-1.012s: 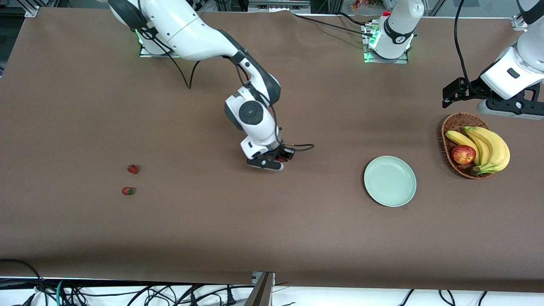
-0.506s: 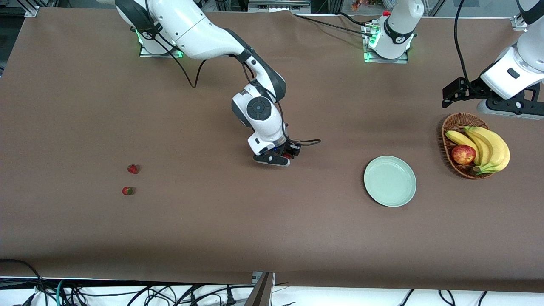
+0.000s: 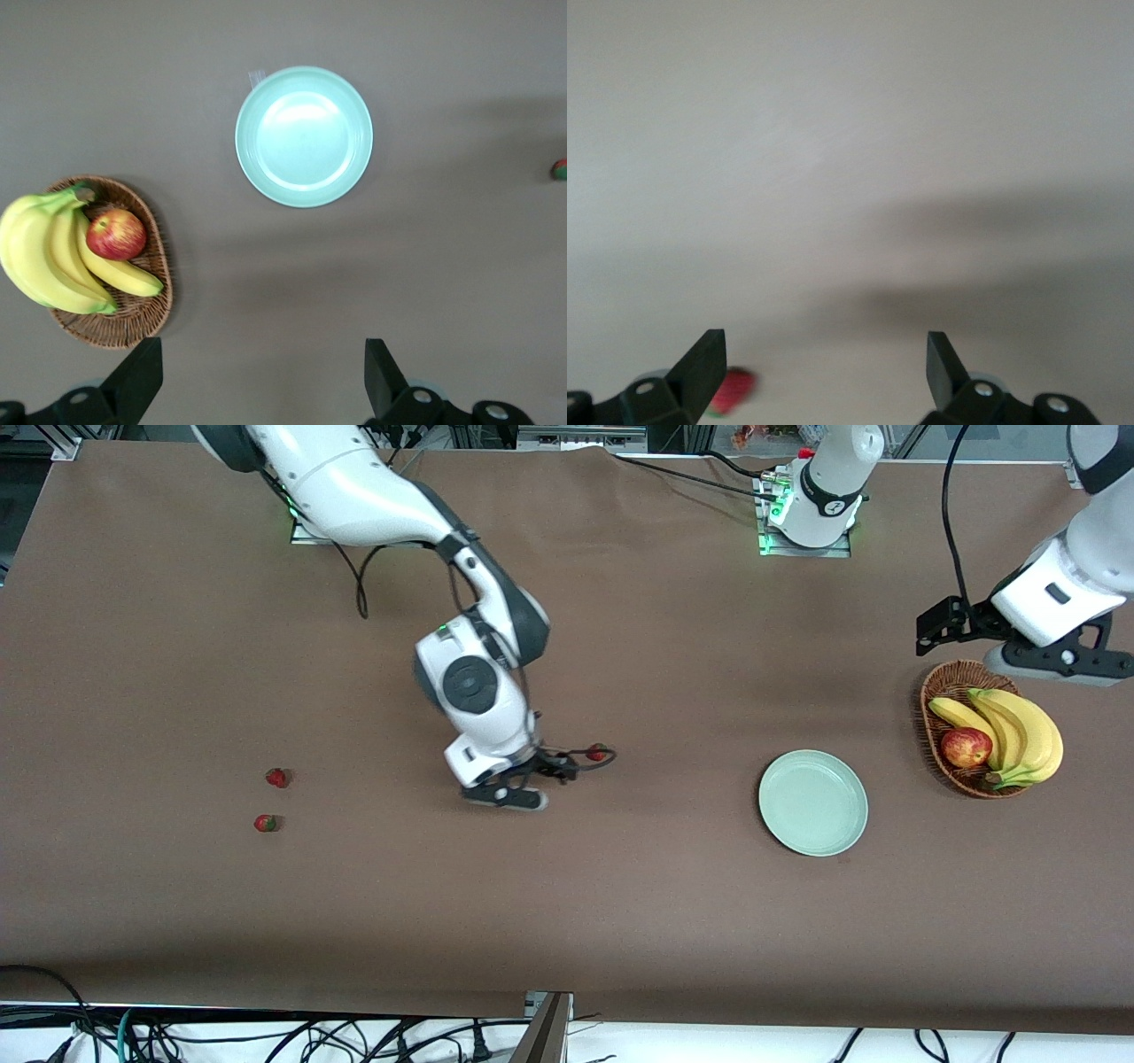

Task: Collect all strawberries into plate
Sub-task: 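Carry the strawberry to mid-table and release it with the right gripper, then grasp the strawberry with the left gripper while the right gripper grasps another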

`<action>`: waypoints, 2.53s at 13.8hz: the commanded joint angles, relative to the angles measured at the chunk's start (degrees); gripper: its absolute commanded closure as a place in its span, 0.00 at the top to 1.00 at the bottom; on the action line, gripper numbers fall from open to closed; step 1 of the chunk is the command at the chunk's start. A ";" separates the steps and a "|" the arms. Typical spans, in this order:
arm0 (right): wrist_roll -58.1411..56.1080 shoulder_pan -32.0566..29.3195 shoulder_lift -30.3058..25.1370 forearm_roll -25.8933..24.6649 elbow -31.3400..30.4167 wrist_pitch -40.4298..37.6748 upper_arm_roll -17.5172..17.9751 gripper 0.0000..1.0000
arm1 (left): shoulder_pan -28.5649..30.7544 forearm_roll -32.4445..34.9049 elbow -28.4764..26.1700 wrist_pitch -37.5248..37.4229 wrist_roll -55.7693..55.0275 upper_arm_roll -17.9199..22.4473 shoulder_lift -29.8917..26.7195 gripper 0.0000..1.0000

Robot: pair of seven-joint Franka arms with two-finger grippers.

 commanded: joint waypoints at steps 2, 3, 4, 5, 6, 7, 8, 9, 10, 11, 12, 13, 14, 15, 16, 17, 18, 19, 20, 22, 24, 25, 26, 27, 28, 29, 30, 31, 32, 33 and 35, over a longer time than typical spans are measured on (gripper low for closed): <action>-13.42 -10.27 -4.07 -0.07 -1.10 -12.98 -0.63 1.00 | -1.36 -0.46 1.13 -4.09 0.80 -0.85 4.86 1.00; -17.12 -12.30 -4.50 -0.16 -1.10 -15.79 -1.76 1.00 | -0.93 -2.03 0.08 -4.01 -0.07 -0.93 5.39 1.00; -20.20 -13.71 -4.60 -0.16 -1.18 -18.26 -4.21 1.00 | -0.92 -3.35 -0.63 -2.70 -0.17 -0.85 6.27 1.00; -23.54 -14.77 -4.51 -0.16 -1.53 -19.50 -6.59 1.00 | -1.01 -5.01 -0.89 0.01 -0.17 -1.02 7.93 1.00; -27.75 -15.73 -4.51 -0.16 -2.41 -19.69 -8.09 1.00 | -2.32 -7.12 -0.98 2.47 -0.17 -1.20 9.51 1.00; -31.53 -16.18 -4.60 -0.16 -3.20 -19.60 -9.76 1.00 | -3.90 -8.18 -0.99 4.50 -0.08 -2.15 12.14 1.00; -34.53 -16.71 -4.42 -0.16 -3.82 -19.60 -11.25 1.00 | -5.39 -8.37 -0.64 6.43 0.18 -3.38 14.60 1.00; -36.82 -17.76 -4.42 -0.07 -4.52 -19.25 -11.53 1.00 | -6.71 -8.37 -0.72 9.41 0.18 -4.61 17.15 1.00; -38.76 -19.33 -4.33 -0.07 -5.22 -19.07 -11.44 1.00 | -7.86 -8.37 -0.72 12.92 0.27 -5.84 19.35 1.00; -40.52 -20.04 -4.33 -0.07 -5.75 -18.90 -11.44 1.00 | -9.52 -8.54 -0.63 15.66 -0.34 -7.60 21.20 1.00; -41.67 -20.57 -4.25 -0.07 -6.02 -18.72 -11.53 1.00 | -11.63 -8.55 -0.20 18.81 -1.22 -8.74 22.87 1.00; -42.55 -21.36 -4.16 -0.07 -6.63 -18.46 -11.44 1.00 | -14.61 -8.28 0.07 24.07 -4.36 -8.84 24.80 1.00; -43.51 -21.54 -4.24 -0.07 -7.85 -17.15 -11.44 1.00 | -16.90 -8.20 0.07 29.78 -8.22 -8.84 27.08 1.00; -44.92 -21.63 -4.33 -0.07 -9.26 -15.40 -11.53 1.00 | -18.83 -7.67 0.24 35.05 -12.52 -8.84 29.89 1.00; -46.32 -21.72 -4.42 -0.07 -10.40 -13.99 -12.05 1.00 | -21.03 -7.75 1.20 37.46 -15.70 -8.67 31.40 1.00; -47.55 -21.89 -4.33 -0.07 -11.37 -12.84 -12.23 1.00 | -22.53 -7.41 1.47 38.26 -18.43 -8.41 32.72 1.00; -48.61 -22.24 -4.33 0.10 -12.60 -11.44 -12.32 1.00 | -24.29 -5.23 1.74 40.01 -20.45 -8.40 34.65 1.00; -48.97 -22.60 -4.42 0.19 -13.66 -10.30 -12.32 1.00 | -25.17 -3.12 2.70 43.68 -22.39 -8.40 36.75 1.00; -49.06 -22.60 -4.42 0.19 -14.54 -9.15 -12.32 1.00 | -25.62 -1.62 3.40 46.94 -25.19 -8.40 38.60 1.00; -49.15 -22.69 -4.42 0.28 -15.77 -7.74 -12.32 1.00 | -27.29 1.37 3.76 50.12 -27.33 -8.32 41.07 1.00; -49.84 -22.60 -4.42 0.28 -16.82 -7.65 -12.32 1.00 | -27.38 3.49 4.37 53.11 -27.33 -8.32 42.92 0.99; -51.16 -22.69 -4.42 0.28 -17.35 -7.56 -12.32 1.00 | -27.29 4.97 4.38 54.69 -27.33 -8.32 43.45 0.92; -51.87 -22.77 -4.42 0.37 -17.88 -7.30 -12.32 1.00 | -27.03 5.60 4.46 56.19 -27.33 -8.32 43.98 0.91; -51.96 -23.12 -4.51 0.37 -18.67 -6.34 -12.32 1.00 | -27.12 5.26 4.46 57.07 -27.42 -8.40 44.42 0.88; -52.31 -23.21 -4.51 0.37 -19.89 -5.20 -12.32 1.00 | -27.03 4.90 4.46 57.25 -27.50 -8.40 44.68 0.88; -52.66 -23.22 -4.68 0.37 -20.78 -4.40 -12.32 1.00 | -27.03 5.16 4.20 57.25 -27.51 -8.40 44.60 0.83; -53.45 -23.30 -4.68 0.37 -21.31 -4.40 -12.32 1.00 | -27.12 5.16 4.20 57.25 -27.51 -8.40 44.51 0.58; -54.32 -23.83 -4.68 0.45 -21.49 -4.39 -12.32 1.00 | -27.12 4.82 4.29 57.25 -28.20 -8.49 44.42 0.36; -54.94 -24.35 -4.60 0.45 -21.49 -4.39 -12.32 1.00 | -27.12 4.81 4.29 57.25 -30.30 -8.58 44.25 0.24; -55.38 -24.44 -4.60 0.45 -21.49 -4.39 -12.32 1.00 | -27.29 4.81 4.29 57.17 -32.41 -8.67 44.24 0.24; -55.39 -24.45 -4.60 0.54 -21.49 -4.83 -12.32 0.88 | -27.47 4.90 4.03 57.17 -34.62 -8.84 44.24 0.24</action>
